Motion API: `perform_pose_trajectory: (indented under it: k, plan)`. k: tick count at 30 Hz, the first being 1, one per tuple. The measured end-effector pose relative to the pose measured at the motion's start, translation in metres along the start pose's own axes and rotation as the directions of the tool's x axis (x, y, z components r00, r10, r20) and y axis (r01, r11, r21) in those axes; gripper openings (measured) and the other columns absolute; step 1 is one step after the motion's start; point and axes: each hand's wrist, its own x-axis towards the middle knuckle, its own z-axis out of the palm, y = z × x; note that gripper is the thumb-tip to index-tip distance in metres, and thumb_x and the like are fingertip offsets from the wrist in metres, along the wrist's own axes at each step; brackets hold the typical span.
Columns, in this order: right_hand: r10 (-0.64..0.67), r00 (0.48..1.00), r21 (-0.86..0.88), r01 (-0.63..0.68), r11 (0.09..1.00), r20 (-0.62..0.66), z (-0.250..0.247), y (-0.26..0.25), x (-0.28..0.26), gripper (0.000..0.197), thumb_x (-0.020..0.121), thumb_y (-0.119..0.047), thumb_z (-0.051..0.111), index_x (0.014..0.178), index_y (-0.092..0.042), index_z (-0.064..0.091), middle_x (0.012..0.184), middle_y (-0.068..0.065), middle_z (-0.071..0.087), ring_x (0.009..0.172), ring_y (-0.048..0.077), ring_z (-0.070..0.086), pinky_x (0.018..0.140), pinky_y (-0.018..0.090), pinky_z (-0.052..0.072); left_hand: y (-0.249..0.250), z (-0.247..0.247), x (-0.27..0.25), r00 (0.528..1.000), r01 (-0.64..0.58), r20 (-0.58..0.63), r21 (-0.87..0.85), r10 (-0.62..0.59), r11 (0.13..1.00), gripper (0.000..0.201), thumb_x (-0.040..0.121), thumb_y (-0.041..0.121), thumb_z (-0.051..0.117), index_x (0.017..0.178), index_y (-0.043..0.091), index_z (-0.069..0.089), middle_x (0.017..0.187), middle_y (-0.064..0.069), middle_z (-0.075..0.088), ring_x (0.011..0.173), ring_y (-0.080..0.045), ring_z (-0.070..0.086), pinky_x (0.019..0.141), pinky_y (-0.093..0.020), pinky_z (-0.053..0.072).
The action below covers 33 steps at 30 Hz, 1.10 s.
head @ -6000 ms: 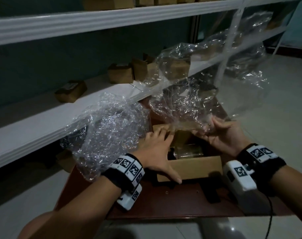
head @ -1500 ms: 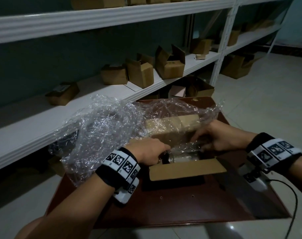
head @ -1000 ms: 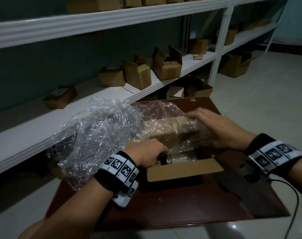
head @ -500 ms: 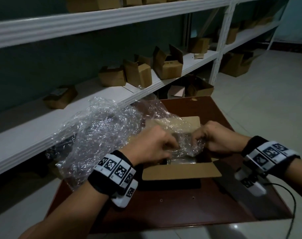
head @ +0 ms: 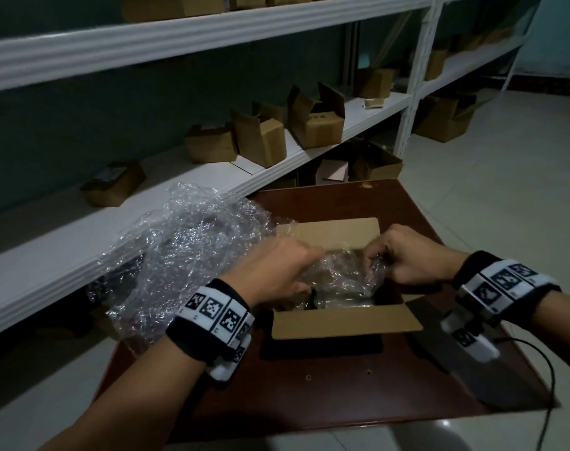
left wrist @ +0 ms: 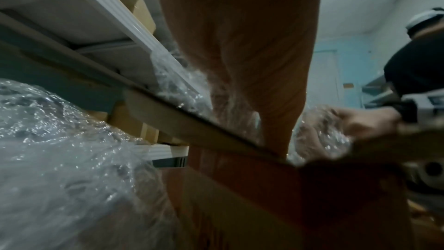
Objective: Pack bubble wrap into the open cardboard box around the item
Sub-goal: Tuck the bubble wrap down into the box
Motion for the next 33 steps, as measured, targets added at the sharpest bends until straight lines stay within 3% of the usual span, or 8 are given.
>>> perform_pose_trajectory:
  k: [4,7,12,17,22,25,30,33]
  plan:
    - [0.044,0.998,-0.037,-0.042,0.998,0.044,-0.001,-0.004,0.004,0.019,0.077,-0.014,0.067,0.085,-0.028,0.077,0.086,-0.017,0.074,0.087,-0.003,0.068,0.082,0.031,0.057,0.003,0.019,0.005,0.987,0.076,0.144,-0.019,-0.072,0.997,0.031,0.086,0.04,0.081,0.092,0.022,0.057,0.086,0.006,0.057,0.084,-0.016,0.06,0.076,-0.028,0.052]
    - [0.073,0.994,-0.047,-0.07,0.996,0.078,-0.002,-0.009,0.005,0.011,0.082,-0.026,0.069,0.091,-0.03,0.073,0.092,-0.021,0.068,0.09,-0.008,0.06,0.08,0.025,0.051,0.003,0.027,0.009,0.968,0.103,0.236,-0.071,-0.084,0.992,0.03,0.085,0.036,0.082,0.1,0.016,0.064,0.092,0.0,0.062,0.085,-0.02,0.062,0.077,-0.035,0.058]
    - [0.04,0.997,0.05,-0.043,0.998,0.06,0.001,-0.01,0.002,0.02,0.093,-0.049,0.059,0.102,-0.035,0.07,0.096,-0.012,0.072,0.087,0.008,0.067,0.077,0.042,0.055,0.003,0.021,0.018,0.945,0.121,0.315,-0.078,-0.091,0.99,0.032,0.085,0.035,0.08,0.105,0.013,0.068,0.098,-0.005,0.068,0.09,-0.022,0.065,0.073,-0.033,0.056]
    - [0.052,0.999,0.047,-0.052,0.998,0.002,0.002,-0.002,-0.003,0.017,0.1,-0.027,0.061,0.108,-0.028,0.076,0.1,-0.014,0.074,0.094,0.004,0.069,0.083,0.035,0.057,-0.002,0.01,0.018,0.918,0.214,0.391,-0.336,-0.071,0.917,0.034,0.092,0.033,0.074,0.119,0.019,0.059,0.103,0.002,0.066,0.092,-0.019,0.063,0.072,-0.032,0.052]
    - [0.068,0.993,-0.14,-0.054,0.989,0.095,0.008,-0.005,0.003,0.026,0.098,-0.019,0.06,0.116,-0.033,0.072,0.113,-0.014,0.072,0.103,0.002,0.066,0.091,0.029,0.056,-0.001,0.005,0.015,0.884,0.323,0.462,-0.498,-0.069,0.805,0.053,0.097,0.059,0.043,0.129,0.018,0.054,0.122,-0.005,0.063,0.112,-0.025,0.06,0.101,-0.043,0.049]
    - [0.097,0.98,-0.279,-0.045,0.959,0.174,0.015,-0.015,0.009,0.022,0.102,-0.022,0.053,0.114,-0.026,0.071,0.107,-0.009,0.07,0.094,0.008,0.067,0.077,0.018,0.05,0.001,0.004,0.017,0.906,0.307,0.417,-0.526,-0.074,0.793,0.044,0.11,0.047,0.034,0.136,0.017,0.054,0.124,-0.001,0.062,0.11,-0.019,0.059,0.098,-0.035,0.047]
    - [0.15,0.965,-0.37,-0.061,0.927,0.216,0.025,-0.009,0.019,0.02,0.099,-0.027,0.048,0.09,-0.024,0.065,0.08,-0.007,0.064,0.067,0.009,0.06,0.066,0.032,0.056,-0.002,0.002,0.01,0.996,0.084,0.039,-0.597,-0.076,0.798,0.038,0.094,0.012,0.073,0.131,0.02,0.067,0.113,0.01,0.07,0.098,0.002,0.067,0.092,-0.021,0.058]
    - [0.142,0.964,-0.35,-0.057,0.935,0.224,0.025,-0.013,0.019,0.016,0.096,-0.025,0.051,0.095,-0.025,0.068,0.082,-0.006,0.066,0.07,0.009,0.061,0.07,0.035,0.057,-0.001,0.002,0.006,0.996,0.061,0.089,-0.556,-0.014,0.829,0.035,0.094,0.022,0.074,0.128,0.03,0.072,0.116,0.016,0.072,0.091,0.006,0.066,0.082,-0.015,0.056]
